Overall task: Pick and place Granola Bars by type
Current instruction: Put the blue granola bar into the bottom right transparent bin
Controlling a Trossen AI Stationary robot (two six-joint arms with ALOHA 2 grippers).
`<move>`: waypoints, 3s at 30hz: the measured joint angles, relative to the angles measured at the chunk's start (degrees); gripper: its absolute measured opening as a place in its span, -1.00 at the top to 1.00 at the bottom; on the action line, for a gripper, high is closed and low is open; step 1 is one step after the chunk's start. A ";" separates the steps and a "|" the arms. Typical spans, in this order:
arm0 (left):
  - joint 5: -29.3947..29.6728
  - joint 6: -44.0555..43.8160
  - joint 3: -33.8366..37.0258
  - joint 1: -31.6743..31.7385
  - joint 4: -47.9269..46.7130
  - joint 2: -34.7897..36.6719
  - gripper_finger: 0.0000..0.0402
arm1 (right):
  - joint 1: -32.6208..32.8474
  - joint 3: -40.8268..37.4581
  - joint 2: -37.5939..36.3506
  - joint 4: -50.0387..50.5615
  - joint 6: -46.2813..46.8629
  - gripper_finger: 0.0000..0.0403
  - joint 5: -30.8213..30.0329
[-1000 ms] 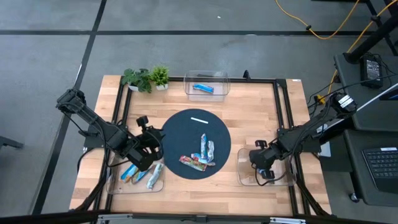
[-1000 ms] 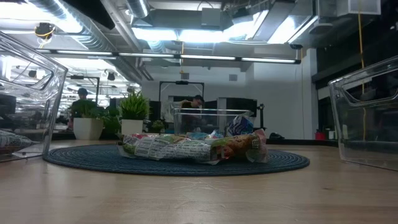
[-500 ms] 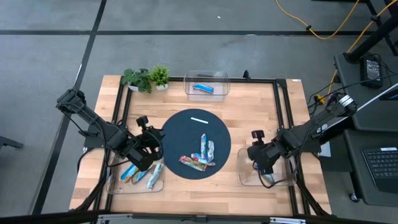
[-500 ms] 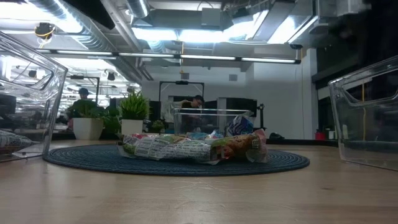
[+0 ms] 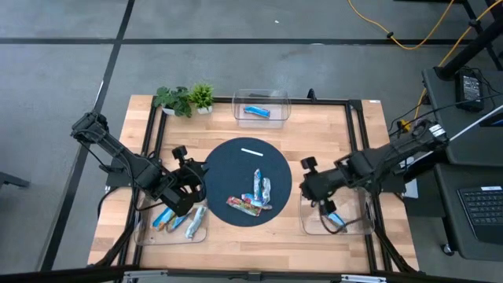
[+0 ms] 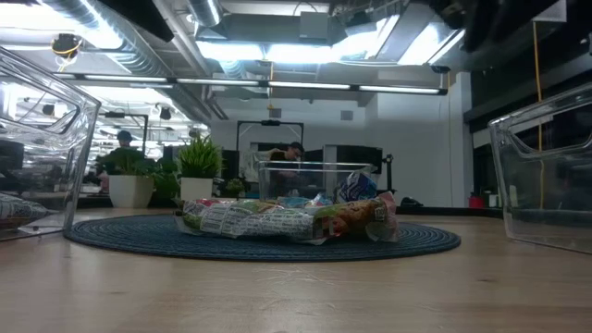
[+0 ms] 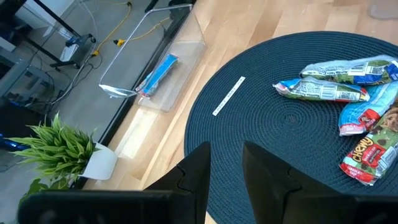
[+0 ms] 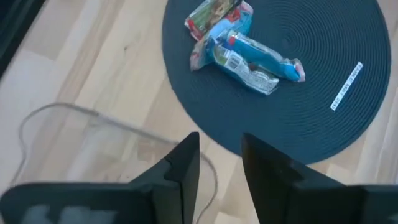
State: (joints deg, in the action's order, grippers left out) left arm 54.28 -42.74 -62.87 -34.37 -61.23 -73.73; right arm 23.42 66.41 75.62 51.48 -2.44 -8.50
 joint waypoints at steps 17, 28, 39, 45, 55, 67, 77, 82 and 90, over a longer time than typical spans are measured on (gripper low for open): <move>0.13 0.00 0.00 0.00 0.01 0.00 0.59 | -7.56 8.50 13.35 -3.57 -13.03 0.37 9.60; 0.09 1.77 0.00 0.00 -0.20 0.00 0.61 | -8.91 8.55 15.39 -9.20 -13.08 -0.02 10.10; 0.07 3.04 0.00 0.02 -0.22 0.00 0.62 | -10.04 8.50 22.01 -10.31 -15.75 -0.08 9.75; -0.11 3.04 0.00 0.02 -0.17 0.00 0.62 | -10.14 8.50 25.98 -13.93 -17.52 -0.08 10.11; -0.37 3.04 0.00 0.02 -0.17 0.00 0.62 | -10.30 8.50 30.90 -21.17 -17.41 -0.08 13.72; -0.37 3.04 0.00 0.02 -0.15 0.00 0.62 | -10.30 8.48 35.02 -21.06 -17.37 -0.08 14.22; -0.35 2.97 0.00 0.02 0.00 0.00 0.62 | -10.49 8.48 35.33 -21.36 -17.18 0.52 14.20; -0.35 2.86 0.00 0.02 0.00 0.00 0.62 | -10.56 8.48 35.31 -21.35 -17.04 0.92 14.20; -0.33 2.84 0.00 0.02 0.02 0.00 0.62 | -10.56 8.48 35.29 -21.35 -16.88 0.90 13.48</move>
State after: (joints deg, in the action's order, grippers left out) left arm 53.95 -39.90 -62.87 -34.35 -61.21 -73.73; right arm 12.86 74.89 110.91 30.13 -19.32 4.97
